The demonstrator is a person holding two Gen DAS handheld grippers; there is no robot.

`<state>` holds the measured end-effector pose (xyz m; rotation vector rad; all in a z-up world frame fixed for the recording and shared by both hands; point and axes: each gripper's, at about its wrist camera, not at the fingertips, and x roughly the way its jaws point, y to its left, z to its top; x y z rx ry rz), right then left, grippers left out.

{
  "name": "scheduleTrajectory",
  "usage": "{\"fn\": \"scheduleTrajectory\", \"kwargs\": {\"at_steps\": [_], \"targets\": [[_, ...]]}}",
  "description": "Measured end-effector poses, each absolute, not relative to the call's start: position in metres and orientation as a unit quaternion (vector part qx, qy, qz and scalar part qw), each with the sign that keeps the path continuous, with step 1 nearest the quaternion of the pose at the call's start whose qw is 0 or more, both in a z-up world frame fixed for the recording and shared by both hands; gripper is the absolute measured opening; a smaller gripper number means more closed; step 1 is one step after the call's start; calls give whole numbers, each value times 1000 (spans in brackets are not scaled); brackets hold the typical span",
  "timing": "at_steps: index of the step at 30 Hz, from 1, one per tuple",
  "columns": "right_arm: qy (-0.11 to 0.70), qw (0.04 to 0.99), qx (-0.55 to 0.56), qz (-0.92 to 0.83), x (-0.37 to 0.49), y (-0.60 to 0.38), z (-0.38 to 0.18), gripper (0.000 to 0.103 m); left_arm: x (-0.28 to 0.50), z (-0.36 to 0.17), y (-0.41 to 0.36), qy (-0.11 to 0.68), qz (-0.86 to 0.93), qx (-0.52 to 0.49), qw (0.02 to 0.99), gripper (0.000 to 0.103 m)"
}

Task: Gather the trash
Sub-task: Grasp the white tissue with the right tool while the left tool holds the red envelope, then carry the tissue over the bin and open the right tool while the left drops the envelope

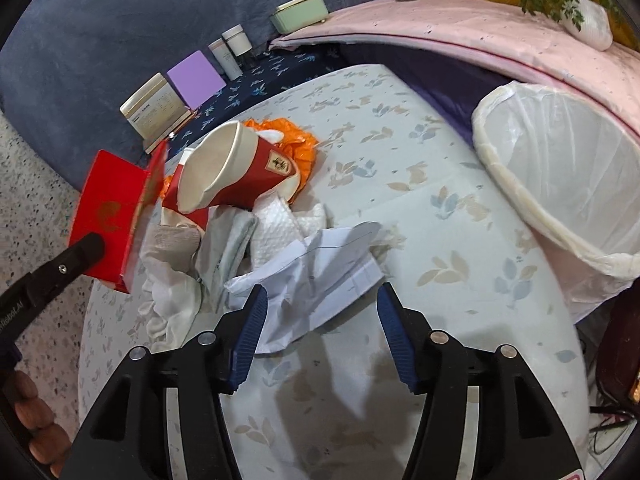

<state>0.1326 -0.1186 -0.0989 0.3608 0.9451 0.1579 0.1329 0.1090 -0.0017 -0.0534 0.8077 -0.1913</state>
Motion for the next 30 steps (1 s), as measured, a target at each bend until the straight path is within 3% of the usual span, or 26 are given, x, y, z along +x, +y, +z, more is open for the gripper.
{"fn": "scheduleTrajectory", "kwargs": {"at_steps": [4,6,8,13,30], "targets": [[459,867,178,83,141,-111,-106,56,135,-9,106,400,-94,-22,911,0],[464,862,184,86,144,-110,-110,50,135,-11,104,402,-94,-20,911,0],[471,855,198,94,146,-112,-117,36,136,-13,104,405,-95,-20,909,0],[465,852,219,102,143,-117,-117,24,136,-15,102,407,-96,-16,908,0],[371,907,195,46,106,-173,-40,20,120,23,66,364,-132,-6,922,0]]}}
